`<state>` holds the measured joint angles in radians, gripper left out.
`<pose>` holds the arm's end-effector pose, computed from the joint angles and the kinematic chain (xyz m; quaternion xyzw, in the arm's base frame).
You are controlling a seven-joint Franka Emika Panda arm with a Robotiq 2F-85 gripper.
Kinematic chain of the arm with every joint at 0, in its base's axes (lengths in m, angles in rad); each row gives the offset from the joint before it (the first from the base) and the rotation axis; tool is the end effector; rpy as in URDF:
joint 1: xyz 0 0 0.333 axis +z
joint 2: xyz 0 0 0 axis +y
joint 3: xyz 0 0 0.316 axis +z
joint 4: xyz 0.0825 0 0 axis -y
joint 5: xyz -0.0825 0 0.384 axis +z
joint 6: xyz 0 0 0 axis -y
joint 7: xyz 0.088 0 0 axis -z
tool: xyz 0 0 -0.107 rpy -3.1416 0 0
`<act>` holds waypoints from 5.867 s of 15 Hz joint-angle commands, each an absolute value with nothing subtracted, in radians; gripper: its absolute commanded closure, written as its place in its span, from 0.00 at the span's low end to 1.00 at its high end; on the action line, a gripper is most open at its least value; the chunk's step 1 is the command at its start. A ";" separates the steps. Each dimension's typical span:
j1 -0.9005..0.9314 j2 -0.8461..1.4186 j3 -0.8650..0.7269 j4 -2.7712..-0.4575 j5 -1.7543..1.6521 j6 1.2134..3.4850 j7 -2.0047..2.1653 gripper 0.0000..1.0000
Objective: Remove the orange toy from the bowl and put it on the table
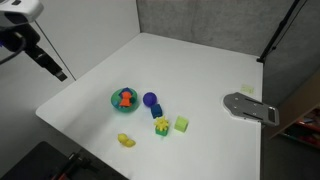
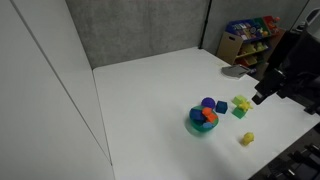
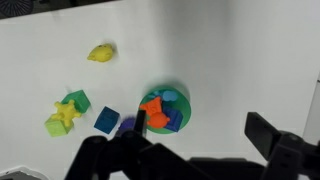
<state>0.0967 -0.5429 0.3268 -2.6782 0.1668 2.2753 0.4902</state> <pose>0.3470 0.1560 0.4063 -0.9929 0.1004 -0.0631 0.0111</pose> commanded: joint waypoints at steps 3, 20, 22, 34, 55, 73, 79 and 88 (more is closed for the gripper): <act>0.107 -0.543 0.305 -2.669 0.154 2.263 0.491 0.00; 0.084 0.036 0.242 -2.364 0.073 2.579 0.499 0.00; 0.097 0.115 0.214 -2.327 0.047 2.605 0.513 0.00; 0.214 0.423 0.052 -2.139 0.001 2.591 0.487 0.00; 0.013 0.591 0.147 -2.069 0.087 2.686 -0.031 0.00; -0.104 0.683 0.224 -2.061 0.166 2.667 -0.200 0.43; -0.077 0.630 0.211 -2.086 0.162 2.673 -0.164 0.76; -0.001 0.484 0.139 -2.106 0.145 2.698 -0.012 0.98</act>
<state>-0.0457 0.5547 0.1962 -2.0754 0.1457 2.6813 -0.0966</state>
